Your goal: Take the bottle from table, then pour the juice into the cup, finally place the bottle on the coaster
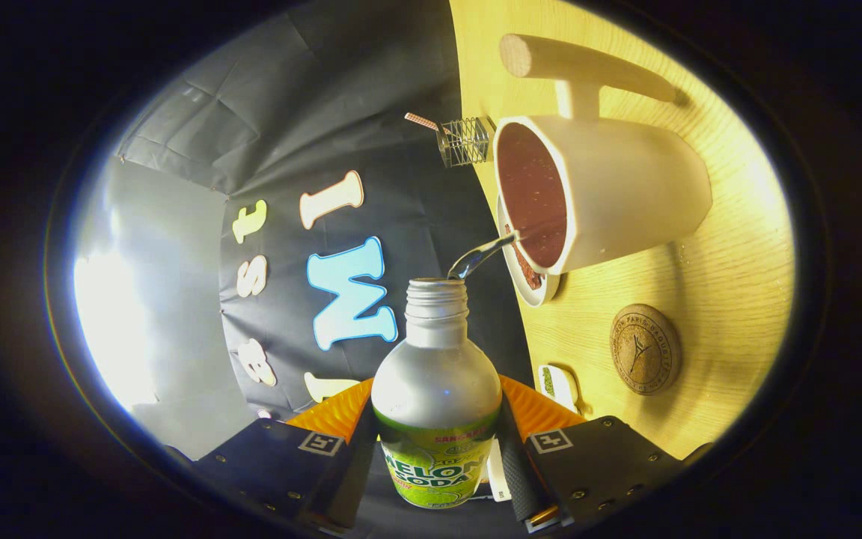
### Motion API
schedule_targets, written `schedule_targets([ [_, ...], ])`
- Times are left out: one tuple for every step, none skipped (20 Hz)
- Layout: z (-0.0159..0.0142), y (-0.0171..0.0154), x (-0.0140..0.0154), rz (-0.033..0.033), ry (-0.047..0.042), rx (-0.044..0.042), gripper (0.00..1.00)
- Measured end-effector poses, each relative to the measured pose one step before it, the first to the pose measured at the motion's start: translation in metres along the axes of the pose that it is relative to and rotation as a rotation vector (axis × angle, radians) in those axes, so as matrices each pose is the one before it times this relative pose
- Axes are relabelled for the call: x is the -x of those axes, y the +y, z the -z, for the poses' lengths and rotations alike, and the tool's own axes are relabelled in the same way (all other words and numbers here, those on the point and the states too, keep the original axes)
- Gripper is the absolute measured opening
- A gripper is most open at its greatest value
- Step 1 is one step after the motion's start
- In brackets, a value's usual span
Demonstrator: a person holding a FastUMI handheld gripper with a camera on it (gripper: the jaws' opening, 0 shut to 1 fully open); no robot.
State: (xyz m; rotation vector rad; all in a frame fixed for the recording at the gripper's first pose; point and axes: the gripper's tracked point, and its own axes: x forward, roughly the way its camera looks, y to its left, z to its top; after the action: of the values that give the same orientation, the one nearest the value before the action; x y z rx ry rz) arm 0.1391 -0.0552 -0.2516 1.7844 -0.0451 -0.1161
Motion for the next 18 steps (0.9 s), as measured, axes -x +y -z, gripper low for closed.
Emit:
schedule_targets([
  [-0.00061,0.00134,-0.00037,0.00059,-0.00187,-0.00016,0.75],
  [-0.00066,0.00098,0.00083,-0.00333,-0.00296,-0.00701,0.75],
  [0.00082,0.00182,0.00052,-0.00287,-0.00149,-0.0106,0.75],
  [0.00093,0.00077,-0.00088,-0.00177,-0.0005,-0.00864,0.75],
  [0.0006,0.00059,0.00094,-0.0009,-0.00134,-0.0077,0.75],
  [0.00023,0.00028,-0.00014,-0.00038,-0.00052,-0.0075,0.75],
  [0.00061,0.00245,0.00022,-0.00318,-0.00135,-0.00585,0.75],
  [-0.00047,0.00161,0.0003,-0.00415,-0.00371,-0.00412,0.75],
  [-0.00096,0.00039,0.00038,-0.00353,-0.00629,-0.00437,0.75],
  [-0.00112,0.00058,-0.00051,-0.00089,-0.0034,-0.0076,0.75],
  [0.00127,0.00069,-0.0001,-0.00046,-0.00085,-0.00869,0.75],
  [0.00011,0.00102,0.00006,-0.00297,-0.002,-0.00901,0.75],
  [-0.00044,0.00066,0.00166,-0.00127,-0.00179,-0.00728,0.75],
  [0.00037,0.00037,-0.00067,-0.00118,-0.00101,-0.00512,0.75],
  [0.00009,0.00112,0.00005,-0.00114,-0.00092,-0.00592,0.75],
  [0.00002,0.00163,0.00002,-0.00444,-0.00144,-0.00351,0.75],
  [-0.00015,0.00137,0.00039,-0.00107,0.00003,-0.00176,0.75],
  [-0.0004,0.00113,-0.0006,-0.00197,-0.00146,-0.00205,0.75],
])
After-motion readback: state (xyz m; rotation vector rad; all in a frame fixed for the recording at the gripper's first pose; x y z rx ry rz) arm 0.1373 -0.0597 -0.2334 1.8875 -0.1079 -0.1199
